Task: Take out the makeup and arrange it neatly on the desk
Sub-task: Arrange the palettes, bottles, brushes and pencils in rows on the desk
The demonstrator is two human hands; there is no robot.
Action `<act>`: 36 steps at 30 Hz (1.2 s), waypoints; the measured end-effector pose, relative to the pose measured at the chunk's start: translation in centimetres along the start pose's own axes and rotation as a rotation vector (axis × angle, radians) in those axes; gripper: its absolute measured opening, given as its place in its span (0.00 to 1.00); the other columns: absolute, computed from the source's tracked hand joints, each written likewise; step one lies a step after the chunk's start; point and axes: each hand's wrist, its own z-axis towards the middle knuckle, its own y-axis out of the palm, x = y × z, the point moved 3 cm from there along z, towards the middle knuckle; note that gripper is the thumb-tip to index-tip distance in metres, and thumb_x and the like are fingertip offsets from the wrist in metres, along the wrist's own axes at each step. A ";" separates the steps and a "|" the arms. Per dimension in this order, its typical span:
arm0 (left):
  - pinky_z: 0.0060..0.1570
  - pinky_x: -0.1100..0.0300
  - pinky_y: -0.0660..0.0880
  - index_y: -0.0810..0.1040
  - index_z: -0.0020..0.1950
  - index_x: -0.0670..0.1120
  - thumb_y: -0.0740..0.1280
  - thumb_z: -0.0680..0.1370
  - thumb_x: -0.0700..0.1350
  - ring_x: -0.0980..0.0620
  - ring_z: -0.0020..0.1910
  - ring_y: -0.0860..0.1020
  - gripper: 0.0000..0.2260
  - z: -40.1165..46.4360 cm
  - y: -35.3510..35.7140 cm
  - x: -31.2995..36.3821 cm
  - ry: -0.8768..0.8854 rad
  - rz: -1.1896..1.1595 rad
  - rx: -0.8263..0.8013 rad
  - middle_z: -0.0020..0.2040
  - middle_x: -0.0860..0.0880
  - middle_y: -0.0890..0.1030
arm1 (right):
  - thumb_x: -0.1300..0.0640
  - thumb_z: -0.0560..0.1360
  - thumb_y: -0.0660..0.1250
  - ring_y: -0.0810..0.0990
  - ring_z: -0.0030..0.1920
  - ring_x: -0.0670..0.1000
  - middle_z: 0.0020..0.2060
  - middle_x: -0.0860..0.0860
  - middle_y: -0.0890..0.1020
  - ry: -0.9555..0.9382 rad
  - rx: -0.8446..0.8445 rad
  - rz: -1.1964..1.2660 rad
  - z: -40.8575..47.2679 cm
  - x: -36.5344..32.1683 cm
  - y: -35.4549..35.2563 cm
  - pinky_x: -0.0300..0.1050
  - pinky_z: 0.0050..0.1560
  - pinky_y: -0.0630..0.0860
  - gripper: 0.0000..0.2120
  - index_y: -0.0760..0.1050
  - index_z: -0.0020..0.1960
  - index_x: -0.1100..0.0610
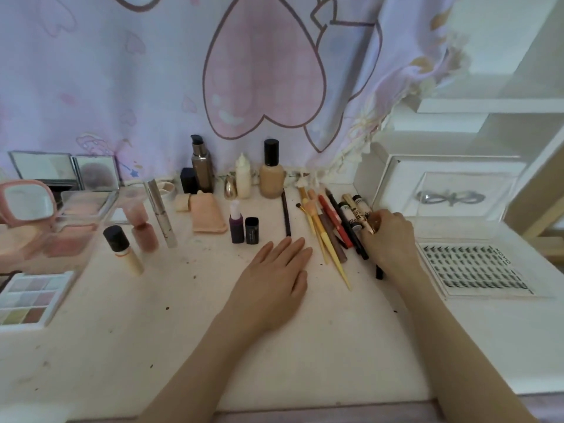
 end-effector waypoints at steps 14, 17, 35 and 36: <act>0.54 0.81 0.61 0.68 0.67 0.55 0.57 0.80 0.45 0.67 0.58 0.69 0.16 -0.8 -1.4 -0.3 -0.011 -0.349 0.268 0.63 0.60 0.70 | 0.56 0.77 0.62 0.75 0.38 0.44 0.38 0.45 0.77 0.032 0.312 0.630 -1.1 -0.2 -1.8 0.35 0.39 0.70 0.09 0.77 0.53 0.57; 0.48 0.80 0.67 0.60 0.65 0.67 0.61 0.78 0.44 0.73 0.55 0.69 0.23 -0.8 -2.3 -0.4 -0.061 -0.528 0.431 0.59 0.63 0.66 | 0.59 0.77 0.61 0.70 0.28 0.43 0.29 0.45 0.74 0.037 0.099 1.116 -1.5 -1.1 -1.7 0.33 0.31 0.69 0.07 0.78 0.46 0.57; 0.25 0.66 0.64 0.65 0.44 0.56 0.54 0.77 0.51 0.58 0.27 0.69 0.03 -2.0 -3.9 -0.2 -0.184 -0.736 0.635 0.29 0.54 0.68 | 0.54 0.71 0.63 0.61 0.27 0.47 0.28 0.51 0.70 -0.239 -0.641 1.170 -4.1 -3.9 0.2 0.37 0.29 0.56 0.12 0.75 0.45 0.63; 0.25 0.62 0.64 0.66 0.43 0.55 0.53 0.77 0.54 0.57 0.26 0.67 0.06 -1.9 -3.7 -0.5 -0.240 -0.770 0.629 0.28 0.53 0.68 | 0.54 0.71 0.63 0.63 0.27 0.46 0.29 0.51 0.72 -0.261 -0.632 1.151 -4.2 -4.0 0.2 0.36 0.29 0.60 0.12 0.75 0.47 0.63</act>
